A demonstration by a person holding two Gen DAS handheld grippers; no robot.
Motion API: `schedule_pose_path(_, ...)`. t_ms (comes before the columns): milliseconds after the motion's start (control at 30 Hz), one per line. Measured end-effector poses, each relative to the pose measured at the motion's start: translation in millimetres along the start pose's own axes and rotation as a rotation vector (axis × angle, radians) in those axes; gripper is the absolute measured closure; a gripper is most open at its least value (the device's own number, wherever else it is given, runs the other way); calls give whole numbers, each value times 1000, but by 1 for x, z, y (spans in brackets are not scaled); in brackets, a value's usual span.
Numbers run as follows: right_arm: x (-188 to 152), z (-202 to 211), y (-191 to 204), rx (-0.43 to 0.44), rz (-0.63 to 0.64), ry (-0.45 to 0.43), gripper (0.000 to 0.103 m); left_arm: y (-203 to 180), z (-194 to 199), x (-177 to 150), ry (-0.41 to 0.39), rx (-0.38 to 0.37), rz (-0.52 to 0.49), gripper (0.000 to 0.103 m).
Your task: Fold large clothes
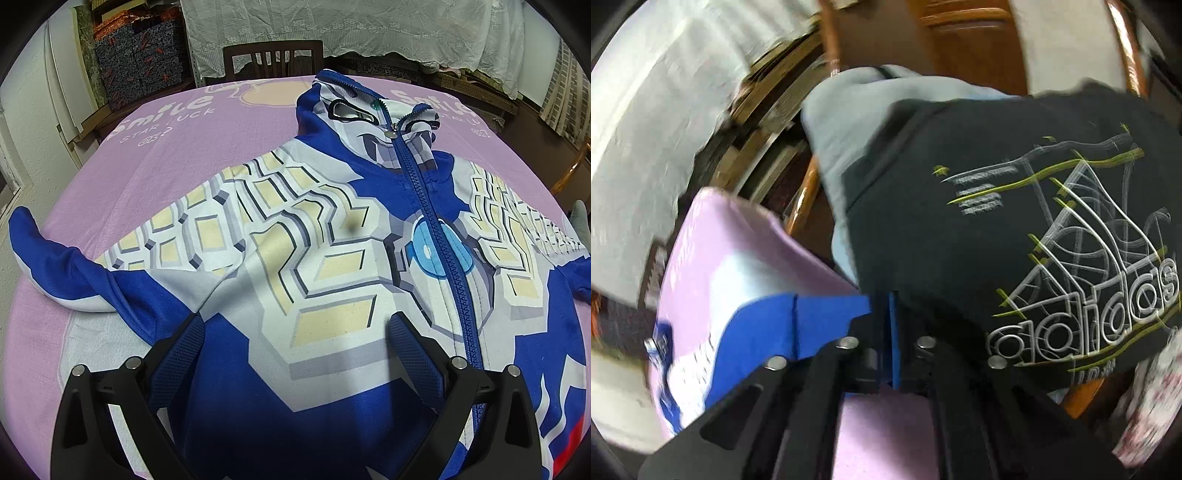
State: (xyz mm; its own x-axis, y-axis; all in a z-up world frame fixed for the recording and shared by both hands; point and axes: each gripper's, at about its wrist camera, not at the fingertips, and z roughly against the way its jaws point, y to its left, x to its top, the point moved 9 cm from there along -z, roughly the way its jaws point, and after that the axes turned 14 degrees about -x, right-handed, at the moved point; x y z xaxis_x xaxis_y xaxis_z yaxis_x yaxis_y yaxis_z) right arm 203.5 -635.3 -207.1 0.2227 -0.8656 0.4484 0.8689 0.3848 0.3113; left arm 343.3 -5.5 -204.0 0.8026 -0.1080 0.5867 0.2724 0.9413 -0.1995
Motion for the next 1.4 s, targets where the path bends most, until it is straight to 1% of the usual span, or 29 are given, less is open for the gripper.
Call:
schedule_pose_path(33,6,10,-3,-32,-9,-54,93,0,0,0,0,1,-1,3)
schedule_pose_path(67,9,27,4,-16,-2,-112,86,0,0,-1,0,0,-1,3)
schedule_pose_path(100,7,44,22,29,37,-154,79,0,0,0,2,-1,0,3)
schedule_pose_path(133,2,55,38,65,84,-174,76,0,0,-1,3,-2,0,3)
schedule_pose_path(167,-16,70,76,133,195,-184,69,0,1,-1,4,-3,1,3)
schedule_pose_path(200,-31,76,101,173,265,-178,62,0,2,0,3,-6,4,3)
schedule_pose_path(267,-81,87,167,293,457,-126,59,4,9,3,-12,-28,29,3)
schedule_pose_path(333,-126,86,215,382,573,-51,59,10,18,5,-30,-57,66,3)
schedule_pose_path(367,-152,82,239,422,623,8,59,15,24,7,-40,-67,88,3)
schedule_pose_path(433,-199,65,272,461,709,148,59,37,46,11,-83,-20,126,3)
schedule_pose_path(467,-216,55,280,456,735,196,59,50,57,12,-102,0,138,3)
schedule_pose_path(500,-226,52,281,444,748,202,58,63,65,13,-112,16,148,3)
schedule_pose_path(533,-224,53,285,436,756,141,58,76,73,14,-119,35,160,3)
schedule_pose_path(567,-224,53,288,393,808,89,51,96,81,15,-119,67,175,3)
schedule_pose_path(600,-225,53,289,389,835,76,48,113,85,16,-117,99,187,3)
schedule_pose_path(667,-224,50,287,414,836,64,44,149,93,21,-121,167,237,3)
schedule_pose_path(700,-230,52,285,415,841,57,44,172,96,25,-128,181,289,3)
schedule_pose_path(767,-231,50,286,414,863,41,41,201,99,32,-141,161,379,4)
schedule_pose_path(800,-245,64,280,418,874,31,36,217,99,38,-150,144,429,4)
schedule_pose_path(833,-250,70,283,416,893,17,34,227,97,43,-154,131,459,4)
schedule_pose_path(867,-256,73,287,406,926,-5,29,238,94,51,-153,123,487,4)
schedule_pose_path(900,-274,80,295,398,946,-17,25,245,91,54,-151,132,494,4)
schedule_pose_path(967,-274,79,297,400,968,-17,19,259,88,60,-146,190,482,14)
schedule_pose_path(1000,-273,79,298,408,963,-11,18,267,86,62,-138,218,473,28)
schedule_pose_path(1033,-269,78,297,423,946,1,18,271,83,64,-131,216,469,39)
schedule_pose_path(1067,-268,77,296,433,935,8,18,275,83,65,-126,207,468,43)
schedule_pose_path(1100,-265,76,296,442,926,14,18,279,87,63,-127,214,465,45)
schedule_pose_path(1233,-264,74,295,431,936,5,18,295,121,43,-157,284,462,44)
schedule_pose_path(1400,-265,74,295,419,941,0,17,318,148,-6,-115,328,530,44)
